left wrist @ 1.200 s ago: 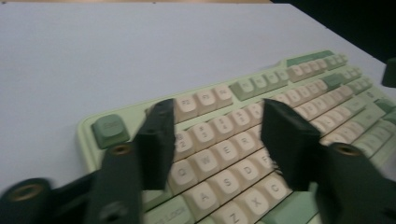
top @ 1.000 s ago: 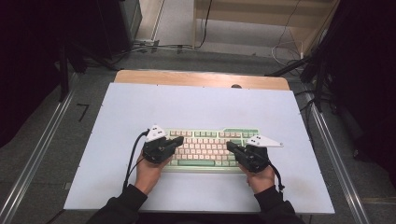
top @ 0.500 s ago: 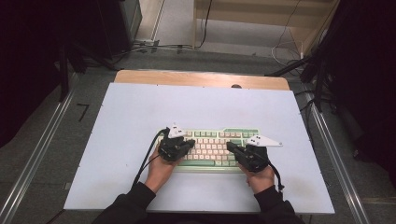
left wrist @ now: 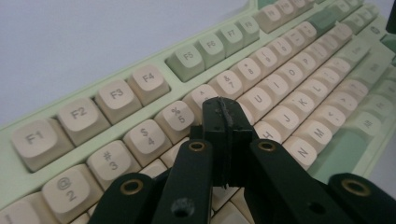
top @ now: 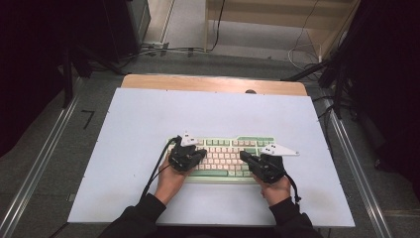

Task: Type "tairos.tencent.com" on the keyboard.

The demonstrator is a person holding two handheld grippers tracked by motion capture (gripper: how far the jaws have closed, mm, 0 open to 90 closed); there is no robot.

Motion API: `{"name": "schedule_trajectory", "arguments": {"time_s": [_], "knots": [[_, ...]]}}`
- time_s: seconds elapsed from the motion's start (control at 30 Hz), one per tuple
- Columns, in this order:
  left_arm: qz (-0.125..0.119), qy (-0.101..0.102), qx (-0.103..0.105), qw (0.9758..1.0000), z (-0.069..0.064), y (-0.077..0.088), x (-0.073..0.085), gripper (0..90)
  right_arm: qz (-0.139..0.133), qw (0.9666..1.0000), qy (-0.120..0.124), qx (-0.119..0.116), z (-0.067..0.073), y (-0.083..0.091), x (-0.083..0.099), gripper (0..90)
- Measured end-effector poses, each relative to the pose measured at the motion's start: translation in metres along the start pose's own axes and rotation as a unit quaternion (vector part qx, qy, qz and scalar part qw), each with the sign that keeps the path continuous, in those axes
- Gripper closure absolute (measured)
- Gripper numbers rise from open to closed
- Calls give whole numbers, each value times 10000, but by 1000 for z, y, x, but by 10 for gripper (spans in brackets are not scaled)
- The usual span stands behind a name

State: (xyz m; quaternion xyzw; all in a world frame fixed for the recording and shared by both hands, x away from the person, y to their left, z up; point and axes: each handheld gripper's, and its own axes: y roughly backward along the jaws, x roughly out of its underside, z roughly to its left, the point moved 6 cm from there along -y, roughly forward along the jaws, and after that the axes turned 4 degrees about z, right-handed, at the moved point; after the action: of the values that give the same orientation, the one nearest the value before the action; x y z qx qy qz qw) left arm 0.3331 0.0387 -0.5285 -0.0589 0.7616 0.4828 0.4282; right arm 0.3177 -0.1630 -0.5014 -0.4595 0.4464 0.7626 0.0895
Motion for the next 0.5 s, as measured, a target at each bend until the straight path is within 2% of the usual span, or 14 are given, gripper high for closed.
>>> {"name": "schedule_trajectory", "arguments": {"time_s": [0.1, 0.2, 0.23, 0.33, 0.43, 0.5], "knots": [[-2, -2, 0, 10000, -1, 1, 0, 900, 19, 10000, 3, 6, 0, -1, 1, 873], [-215, 41, 86, 9997, -2, 7, -4, 900, -25, 10000, 5, -22, 0, 0, 0, 830], [-306, 56, 92, 9995, -2, 10, -5, 900, -34, 10000, 0, -42, 0, 0, 0, 783], [-538, 137, 115, 9984, -1, 18, -9, 746, -18, 9999, -29, -120, -1, -1, 0, 584], [-695, 228, 129, 9972, 2, 23, -12, 636, 39, 10000, -10, -49, -2, -3, 0, 394], [-741, 271, 117, 9968, 4, 26, -12, 568, 90, 10000, -6, 10, -3, -5, 1, 308]]}}
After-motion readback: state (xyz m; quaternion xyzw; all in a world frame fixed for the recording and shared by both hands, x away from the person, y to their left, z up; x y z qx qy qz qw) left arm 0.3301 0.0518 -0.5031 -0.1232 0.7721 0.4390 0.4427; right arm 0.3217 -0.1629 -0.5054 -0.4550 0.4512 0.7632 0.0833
